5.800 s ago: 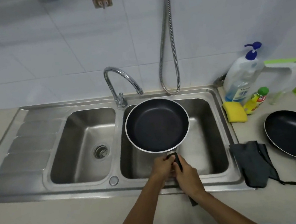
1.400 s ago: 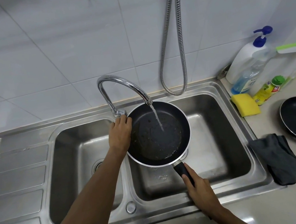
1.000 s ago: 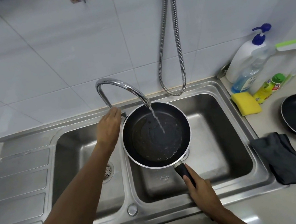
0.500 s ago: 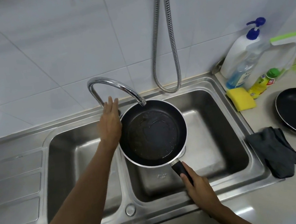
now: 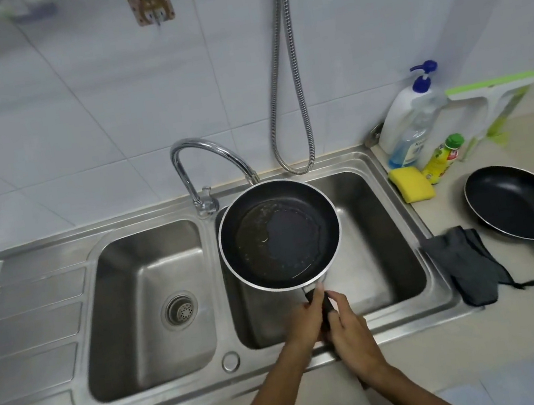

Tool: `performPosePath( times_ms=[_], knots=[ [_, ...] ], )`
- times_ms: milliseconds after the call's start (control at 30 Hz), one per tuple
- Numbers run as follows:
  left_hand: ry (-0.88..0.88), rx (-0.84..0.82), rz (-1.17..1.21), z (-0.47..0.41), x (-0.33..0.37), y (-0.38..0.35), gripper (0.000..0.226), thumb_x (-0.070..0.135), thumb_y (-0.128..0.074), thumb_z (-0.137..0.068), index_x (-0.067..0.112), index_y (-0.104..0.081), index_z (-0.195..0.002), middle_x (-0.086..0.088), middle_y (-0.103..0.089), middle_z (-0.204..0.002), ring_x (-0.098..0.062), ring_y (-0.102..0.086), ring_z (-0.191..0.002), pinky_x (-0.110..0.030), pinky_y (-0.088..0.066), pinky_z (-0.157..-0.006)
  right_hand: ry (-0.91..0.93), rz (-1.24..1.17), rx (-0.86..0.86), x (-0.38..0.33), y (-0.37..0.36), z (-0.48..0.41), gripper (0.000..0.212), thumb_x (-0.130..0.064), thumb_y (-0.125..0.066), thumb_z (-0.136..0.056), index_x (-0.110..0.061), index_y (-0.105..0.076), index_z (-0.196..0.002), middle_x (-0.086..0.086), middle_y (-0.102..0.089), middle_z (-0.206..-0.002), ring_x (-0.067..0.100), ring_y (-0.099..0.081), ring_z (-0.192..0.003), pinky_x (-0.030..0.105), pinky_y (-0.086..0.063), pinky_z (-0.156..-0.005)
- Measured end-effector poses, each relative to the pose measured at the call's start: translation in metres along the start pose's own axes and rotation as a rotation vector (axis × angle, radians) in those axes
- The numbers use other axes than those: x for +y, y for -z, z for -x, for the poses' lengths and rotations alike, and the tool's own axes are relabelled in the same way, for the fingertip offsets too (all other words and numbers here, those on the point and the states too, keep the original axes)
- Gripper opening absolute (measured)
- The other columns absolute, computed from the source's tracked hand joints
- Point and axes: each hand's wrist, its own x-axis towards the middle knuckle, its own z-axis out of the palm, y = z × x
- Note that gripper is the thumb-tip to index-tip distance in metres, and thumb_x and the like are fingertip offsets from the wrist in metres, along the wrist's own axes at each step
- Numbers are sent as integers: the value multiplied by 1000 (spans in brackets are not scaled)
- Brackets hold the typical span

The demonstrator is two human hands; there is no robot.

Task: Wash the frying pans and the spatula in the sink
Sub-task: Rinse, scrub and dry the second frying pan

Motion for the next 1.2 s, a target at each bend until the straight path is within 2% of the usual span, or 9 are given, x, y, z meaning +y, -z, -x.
performPosePath(
  times_ms=[133, 267, 433, 533, 667, 800, 933, 1067, 1200],
  knots=[
    [212, -59, 455, -2, 13, -22, 42, 50, -75, -85, 12, -64, -70, 0, -66, -57, -13, -63, -56, -23, -50, -55, -49, -66, 2, -7, -1, 9, 15, -36, -33, -99, -43, -38, -111, -1, -70, -102, 18, -67, -89, 46, -56, -83],
    [97, 149, 314, 8, 18, -36, 24, 25, -71, -91, 6, -64, -79, -3, -65, -64, -12, -62, -57, -21, -47, -49, -44, -95, 3, -5, 8, 8, 14, -40, -32, -91, -37, -37, -104, 1, -68, -91, 20, -67, -82, 52, -58, -76],
    [-8, 164, 340, 9, 21, -44, 25, 13, -64, -87, 8, -63, -62, 0, -61, -51, -14, -58, -51, -24, -47, -50, 77, 107, -59, -4, 43, -5, 13, -46, -34, -97, -35, -37, -104, 3, -68, -81, 26, -68, -74, 53, -57, -70],
    [16, 146, 387, 5, 17, -47, 20, 11, -62, -93, 1, -65, -76, -6, -67, -56, -16, -64, -49, -27, -55, -54, 159, 279, 127, -10, 107, -49, 25, -43, -46, -102, -30, -41, -123, 9, -73, -99, 36, -69, -93, 47, -55, -79],
    [24, 152, 306, 3, 9, -42, 34, 16, -64, -95, 7, -51, -64, -5, -50, -47, -14, -44, -37, -21, -40, -37, 176, 511, 417, -7, 193, -143, 51, -35, -56, -99, -8, -42, -140, 23, -58, -126, 45, -55, -115, 52, -49, -87],
    [-5, 170, 269, -2, 0, -46, 35, 19, -65, -95, 10, -49, -66, -3, -41, -48, -12, -37, -37, -21, -34, -36, 164, 796, 381, 13, 216, -209, 60, -31, -63, -95, -2, -45, -144, 28, -54, -132, 50, -52, -115, 56, -47, -92],
    [-30, 127, 258, 3, -6, -48, 35, 20, -63, -97, 14, -48, -66, -1, -40, -49, -12, -36, -37, -22, -33, -36, 144, 944, 303, 30, 213, -240, 66, -37, -54, -99, 4, -37, -147, 23, -40, -152, 40, -40, -134, 51, -43, -104],
    [-18, 127, 275, 5, -2, -47, 39, 22, -64, -96, 15, -45, -62, -2, -38, -48, -13, -34, -37, -21, -31, -37, 94, 997, 381, 39, 210, -249, 36, -24, -67, -88, -4, -61, -118, 28, -50, -132, 47, -44, -125, 54, -46, -92],
    [-26, 136, 284, 5, 4, -43, 37, 20, -62, -97, 14, -45, -65, -3, -38, -49, -14, -34, -36, -21, -32, -37, 112, 915, 392, 37, 217, -241, 28, -15, -66, -90, -12, -53, -115, 34, -48, -124, 50, -51, -108, 55, -49, -85]
  ],
)
